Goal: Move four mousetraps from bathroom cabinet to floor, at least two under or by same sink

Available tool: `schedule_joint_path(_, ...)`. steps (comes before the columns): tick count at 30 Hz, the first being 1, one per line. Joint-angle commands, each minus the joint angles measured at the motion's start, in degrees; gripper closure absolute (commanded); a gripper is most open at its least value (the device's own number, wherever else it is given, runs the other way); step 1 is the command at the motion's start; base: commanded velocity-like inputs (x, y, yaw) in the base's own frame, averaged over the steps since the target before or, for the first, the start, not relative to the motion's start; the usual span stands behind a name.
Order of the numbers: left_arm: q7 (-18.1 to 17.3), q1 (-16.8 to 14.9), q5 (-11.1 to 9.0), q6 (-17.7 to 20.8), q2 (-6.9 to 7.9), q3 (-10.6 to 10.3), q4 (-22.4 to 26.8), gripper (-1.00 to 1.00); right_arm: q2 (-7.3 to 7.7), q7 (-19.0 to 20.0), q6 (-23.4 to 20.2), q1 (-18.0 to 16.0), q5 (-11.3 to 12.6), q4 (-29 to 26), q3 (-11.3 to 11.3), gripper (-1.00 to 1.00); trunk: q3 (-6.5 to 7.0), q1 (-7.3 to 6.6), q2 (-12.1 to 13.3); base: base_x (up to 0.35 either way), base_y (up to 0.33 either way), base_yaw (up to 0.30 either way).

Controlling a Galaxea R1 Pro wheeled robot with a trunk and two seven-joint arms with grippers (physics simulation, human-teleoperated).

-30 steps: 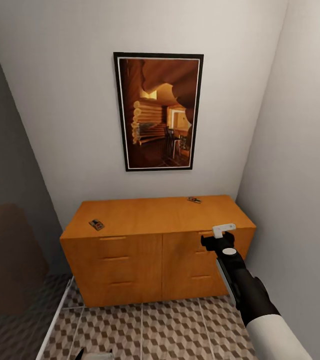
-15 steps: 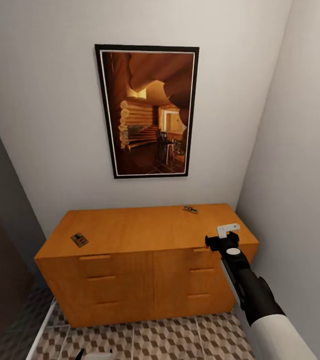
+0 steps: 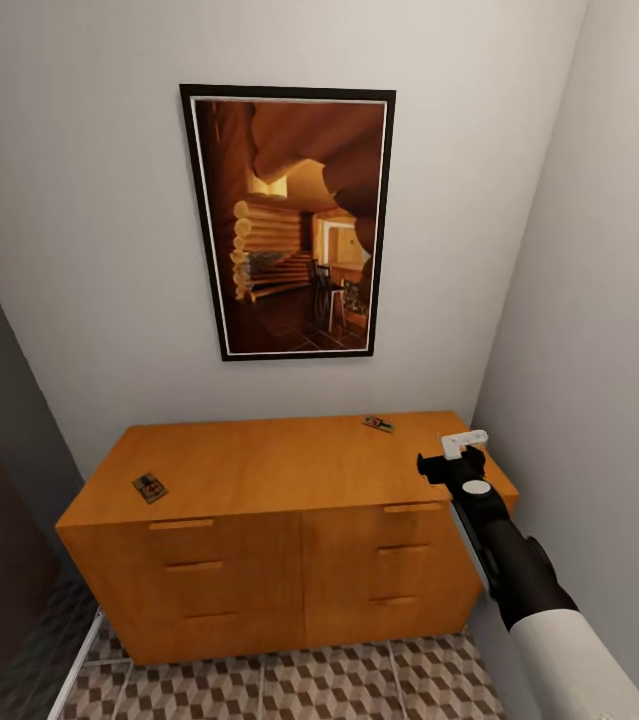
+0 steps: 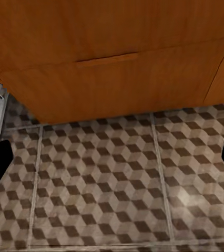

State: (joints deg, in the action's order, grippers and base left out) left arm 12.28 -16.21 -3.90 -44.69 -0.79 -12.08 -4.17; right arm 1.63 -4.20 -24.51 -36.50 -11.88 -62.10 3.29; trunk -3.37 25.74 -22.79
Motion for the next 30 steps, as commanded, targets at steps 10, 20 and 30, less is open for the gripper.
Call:
schedule_joint_path(10,0.26,6.80,-0.32,-0.23,1.81,-0.58,-0.23,-1.00,-0.20,12.57,0.22,-4.53,0.88,3.62,0.22,-1.00,-0.13,0.04,-0.13,0.000,0.000,0.000)
schedule_joint_path(20,0.25,7.81,-0.32,-0.22,2.79,-0.58,-0.23,-1.00,2.27,25.65,0.17,-4.96,0.78,3.40,0.23,-1.00,-0.13,0.04,-0.13,0.000,0.000,0.000)
schedule_joint_path(30,0.23,8.15,-0.32,-0.22,3.07,-0.58,-0.23,-1.00,7.90,40.86,0.09,-4.98,1.41,3.31,-1.28,-1.00,-0.13,0.04,-0.13,0.000,0.000,0.000)
